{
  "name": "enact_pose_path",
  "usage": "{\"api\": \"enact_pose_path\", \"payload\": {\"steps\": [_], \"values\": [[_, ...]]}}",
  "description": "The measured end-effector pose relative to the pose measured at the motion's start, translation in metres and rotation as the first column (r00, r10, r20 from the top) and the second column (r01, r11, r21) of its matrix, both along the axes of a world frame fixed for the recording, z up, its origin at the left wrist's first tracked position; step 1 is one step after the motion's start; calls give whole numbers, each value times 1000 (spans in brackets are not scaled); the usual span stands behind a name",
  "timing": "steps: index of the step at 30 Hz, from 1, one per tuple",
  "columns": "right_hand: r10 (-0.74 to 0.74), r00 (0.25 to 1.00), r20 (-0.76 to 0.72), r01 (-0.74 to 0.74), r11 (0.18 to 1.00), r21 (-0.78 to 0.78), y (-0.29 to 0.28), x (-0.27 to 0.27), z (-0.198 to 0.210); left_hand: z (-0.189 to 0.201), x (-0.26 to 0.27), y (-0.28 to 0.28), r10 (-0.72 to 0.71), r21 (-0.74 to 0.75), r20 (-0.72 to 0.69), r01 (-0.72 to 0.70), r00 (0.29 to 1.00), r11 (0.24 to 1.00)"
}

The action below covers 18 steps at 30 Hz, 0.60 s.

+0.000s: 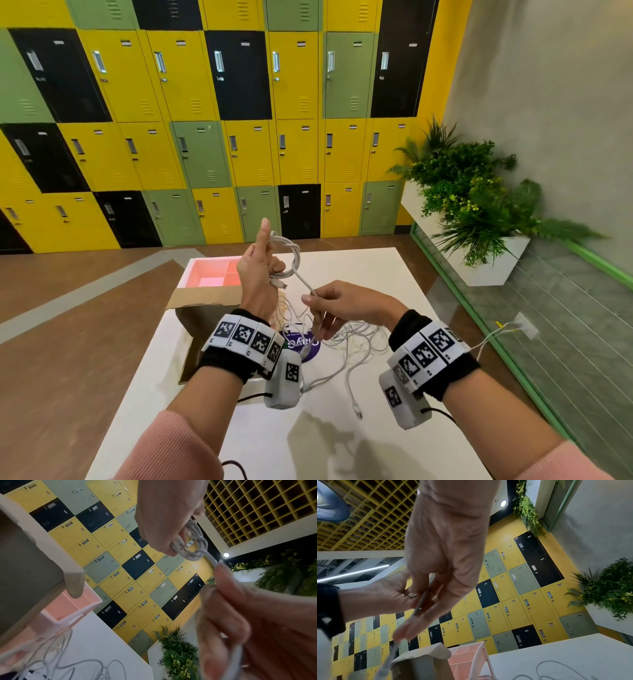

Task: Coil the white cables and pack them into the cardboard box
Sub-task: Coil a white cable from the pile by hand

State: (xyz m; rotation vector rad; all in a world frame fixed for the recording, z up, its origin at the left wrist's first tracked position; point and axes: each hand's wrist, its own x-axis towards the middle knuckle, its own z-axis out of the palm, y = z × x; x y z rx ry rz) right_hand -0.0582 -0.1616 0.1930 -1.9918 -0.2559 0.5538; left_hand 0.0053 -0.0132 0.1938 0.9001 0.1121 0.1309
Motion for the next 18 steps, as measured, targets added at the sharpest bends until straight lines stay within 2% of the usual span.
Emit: {"api": "enact_pose_path", "payload": {"steps": [3, 6, 9, 12, 18], "values": [[49, 999, -22, -47, 997, 55, 7, -2, -3, 4, 2, -1, 56, 5, -43, -55, 998, 998], [33, 999, -24, -31, 997, 76, 13, 0, -5, 2, -1, -5, 45, 53, -12, -44, 999, 998], [-66, 998, 13, 64, 992, 111, 15, 4, -4, -1, -4, -11, -25, 19, 31, 25, 999, 1000], [-173, 983, 55, 164, 976, 141, 13, 9, -4, -2, -3, -14, -86, -51, 17, 87, 996, 995], [-299, 939, 168, 252, 934, 254, 10, 20, -12, -1, 2, -18, -192, -168, 5, 190, 981, 967]]}}
